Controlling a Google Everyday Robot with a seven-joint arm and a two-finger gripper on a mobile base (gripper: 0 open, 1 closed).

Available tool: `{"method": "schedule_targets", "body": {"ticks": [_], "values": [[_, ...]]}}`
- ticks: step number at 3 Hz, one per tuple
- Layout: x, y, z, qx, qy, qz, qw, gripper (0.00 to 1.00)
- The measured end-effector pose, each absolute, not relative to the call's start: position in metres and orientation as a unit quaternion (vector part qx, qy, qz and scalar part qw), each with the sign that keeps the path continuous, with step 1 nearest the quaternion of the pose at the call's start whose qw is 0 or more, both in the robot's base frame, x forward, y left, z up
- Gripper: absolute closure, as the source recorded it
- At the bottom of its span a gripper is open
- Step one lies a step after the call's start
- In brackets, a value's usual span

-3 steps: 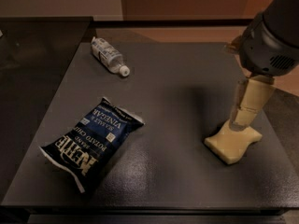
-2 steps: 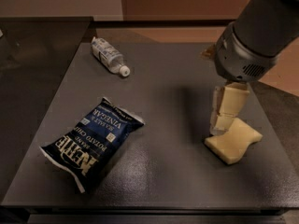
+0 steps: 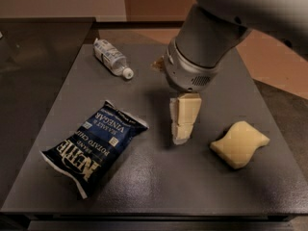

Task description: Pick blue chip bag

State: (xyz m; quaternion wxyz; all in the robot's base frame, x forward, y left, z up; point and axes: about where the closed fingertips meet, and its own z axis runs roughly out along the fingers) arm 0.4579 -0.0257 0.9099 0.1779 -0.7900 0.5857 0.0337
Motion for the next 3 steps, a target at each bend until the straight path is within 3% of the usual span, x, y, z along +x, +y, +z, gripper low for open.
{"method": "schedule_targets", "body": {"ticks": [3], "values": [[0.436, 0.088, 0.881, -0.883, 0.443, 0.062, 0.146, 0.00]]}}
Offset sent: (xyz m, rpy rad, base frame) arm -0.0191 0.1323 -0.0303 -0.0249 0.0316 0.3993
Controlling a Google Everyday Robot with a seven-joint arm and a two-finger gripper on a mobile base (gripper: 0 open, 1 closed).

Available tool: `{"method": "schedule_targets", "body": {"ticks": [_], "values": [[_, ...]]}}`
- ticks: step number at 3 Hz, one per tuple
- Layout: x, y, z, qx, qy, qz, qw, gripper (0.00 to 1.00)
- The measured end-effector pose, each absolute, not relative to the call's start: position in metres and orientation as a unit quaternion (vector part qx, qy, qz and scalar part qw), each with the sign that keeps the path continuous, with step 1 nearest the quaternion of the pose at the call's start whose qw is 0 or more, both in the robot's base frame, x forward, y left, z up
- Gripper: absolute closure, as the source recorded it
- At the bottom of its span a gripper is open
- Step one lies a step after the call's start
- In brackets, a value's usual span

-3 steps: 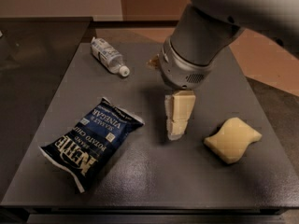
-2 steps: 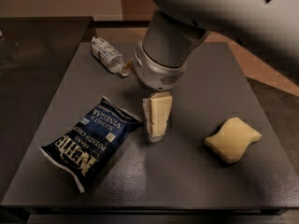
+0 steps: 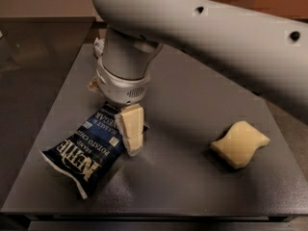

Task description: Pick blue chip bag

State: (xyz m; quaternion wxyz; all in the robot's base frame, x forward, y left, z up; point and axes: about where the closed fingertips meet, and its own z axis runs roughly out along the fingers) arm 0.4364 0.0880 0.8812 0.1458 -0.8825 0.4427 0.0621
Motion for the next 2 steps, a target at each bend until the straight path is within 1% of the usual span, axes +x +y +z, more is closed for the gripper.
{"method": "schedule_targets", "body": {"ticks": [2], "values": [[0.418, 0.122, 0.848, -0.918, 0.383, 0.058, 0.090, 0.00]]}}
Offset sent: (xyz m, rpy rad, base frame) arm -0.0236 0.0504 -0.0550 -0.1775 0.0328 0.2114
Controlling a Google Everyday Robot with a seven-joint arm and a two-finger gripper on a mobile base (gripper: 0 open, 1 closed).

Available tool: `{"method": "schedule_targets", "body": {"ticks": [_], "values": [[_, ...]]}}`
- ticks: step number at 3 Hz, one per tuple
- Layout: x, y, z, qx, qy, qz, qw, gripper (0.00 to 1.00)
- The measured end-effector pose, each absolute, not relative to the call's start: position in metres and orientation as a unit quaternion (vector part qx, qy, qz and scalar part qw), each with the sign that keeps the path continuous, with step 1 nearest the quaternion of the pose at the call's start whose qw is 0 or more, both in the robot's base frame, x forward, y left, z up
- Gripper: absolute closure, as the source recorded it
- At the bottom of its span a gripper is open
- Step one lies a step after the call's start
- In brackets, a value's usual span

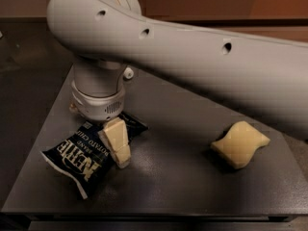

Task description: Pick blue chip bag

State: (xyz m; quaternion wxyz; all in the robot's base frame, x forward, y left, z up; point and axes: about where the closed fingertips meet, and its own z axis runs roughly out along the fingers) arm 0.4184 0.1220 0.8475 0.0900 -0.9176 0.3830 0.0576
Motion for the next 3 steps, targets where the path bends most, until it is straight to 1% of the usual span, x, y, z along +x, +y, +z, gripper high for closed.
{"method": "schedule_targets", "body": {"ticks": [1, 3], "values": [[0.4153, 0.1303, 0.8364, -0.926, 0.368, 0.051, 0.068, 0.18], [0.4143, 0.1367, 0.8402, -0.930, 0.359, 0.041, 0.065, 0.65]]}}
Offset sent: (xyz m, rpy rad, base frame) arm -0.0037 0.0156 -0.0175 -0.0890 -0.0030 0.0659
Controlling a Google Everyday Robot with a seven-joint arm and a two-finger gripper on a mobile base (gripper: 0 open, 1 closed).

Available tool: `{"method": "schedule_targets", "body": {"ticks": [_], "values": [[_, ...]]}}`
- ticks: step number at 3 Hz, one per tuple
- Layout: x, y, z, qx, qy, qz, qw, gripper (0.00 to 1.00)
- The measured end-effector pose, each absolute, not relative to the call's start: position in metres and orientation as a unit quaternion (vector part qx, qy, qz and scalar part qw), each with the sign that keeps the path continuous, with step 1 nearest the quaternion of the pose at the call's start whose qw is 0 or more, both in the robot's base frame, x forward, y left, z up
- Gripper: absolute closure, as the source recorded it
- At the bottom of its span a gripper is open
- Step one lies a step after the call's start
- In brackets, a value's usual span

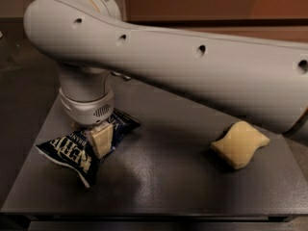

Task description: Pick blue chip bag

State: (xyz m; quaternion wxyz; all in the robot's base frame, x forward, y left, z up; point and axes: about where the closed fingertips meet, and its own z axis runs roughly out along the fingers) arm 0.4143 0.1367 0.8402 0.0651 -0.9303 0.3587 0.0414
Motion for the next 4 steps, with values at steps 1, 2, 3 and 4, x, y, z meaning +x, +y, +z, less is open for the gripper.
{"method": "schedule_targets", "body": {"ticks": [1, 2, 3, 4], "values": [[0.412, 0.140, 0.861, -0.931, 0.354, 0.034, 0.086, 0.87], [0.417, 0.140, 0.894, -0.929, 0.352, 0.018, 0.115, 1.00], [0.431, 0.138, 0.927, -0.923, 0.355, 0.000, 0.144, 1.00], [0.454, 0.129, 0.954, -0.916, 0.361, -0.018, 0.176, 1.00]]}}
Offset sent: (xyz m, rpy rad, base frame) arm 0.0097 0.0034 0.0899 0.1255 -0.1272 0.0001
